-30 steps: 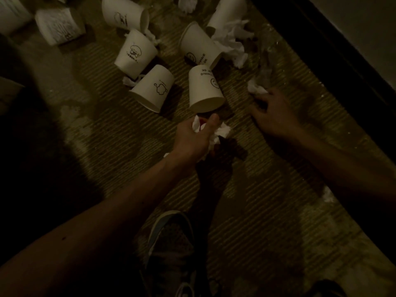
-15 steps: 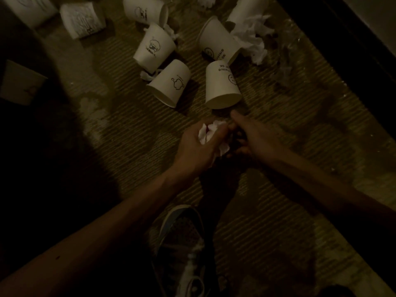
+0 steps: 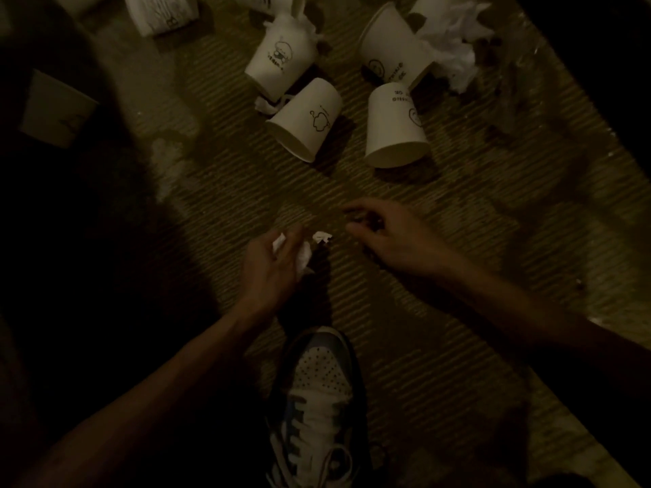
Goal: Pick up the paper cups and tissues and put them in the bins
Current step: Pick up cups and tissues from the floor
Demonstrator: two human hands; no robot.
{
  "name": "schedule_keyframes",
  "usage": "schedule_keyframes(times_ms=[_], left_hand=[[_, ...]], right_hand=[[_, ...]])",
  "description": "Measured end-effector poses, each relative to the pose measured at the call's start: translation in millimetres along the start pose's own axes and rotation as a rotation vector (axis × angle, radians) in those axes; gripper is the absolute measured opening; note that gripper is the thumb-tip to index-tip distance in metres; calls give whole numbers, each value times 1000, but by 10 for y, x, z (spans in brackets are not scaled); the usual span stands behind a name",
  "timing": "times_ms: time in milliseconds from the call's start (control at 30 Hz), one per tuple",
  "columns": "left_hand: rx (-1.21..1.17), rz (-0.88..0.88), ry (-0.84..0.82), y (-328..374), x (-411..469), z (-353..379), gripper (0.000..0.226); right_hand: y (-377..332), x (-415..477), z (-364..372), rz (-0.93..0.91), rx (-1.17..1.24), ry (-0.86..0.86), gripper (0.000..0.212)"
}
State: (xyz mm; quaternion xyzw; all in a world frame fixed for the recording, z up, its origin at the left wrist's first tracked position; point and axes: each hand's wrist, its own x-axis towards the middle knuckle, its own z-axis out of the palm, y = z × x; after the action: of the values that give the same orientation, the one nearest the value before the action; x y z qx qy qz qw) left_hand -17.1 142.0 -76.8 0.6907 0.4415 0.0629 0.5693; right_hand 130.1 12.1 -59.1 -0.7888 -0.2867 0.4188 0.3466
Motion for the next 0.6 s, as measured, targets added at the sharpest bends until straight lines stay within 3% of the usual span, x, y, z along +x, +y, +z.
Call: schedule_keyframes(times_ms=[133, 400, 500, 600], left_hand=[[5, -5, 33, 53, 56, 1, 45], [-38, -14, 30, 90, 21, 45, 41], [-26, -55, 14, 109, 46, 32, 47], [-42, -111, 10, 158, 70, 7, 51]], right_hand=[[-17, 63, 198, -136, -230, 8, 37], [-1, 165, 365, -269, -525, 46, 24], [28, 190, 387, -228, -407, 93, 23], [-7, 218, 283, -64, 9, 88, 19]])
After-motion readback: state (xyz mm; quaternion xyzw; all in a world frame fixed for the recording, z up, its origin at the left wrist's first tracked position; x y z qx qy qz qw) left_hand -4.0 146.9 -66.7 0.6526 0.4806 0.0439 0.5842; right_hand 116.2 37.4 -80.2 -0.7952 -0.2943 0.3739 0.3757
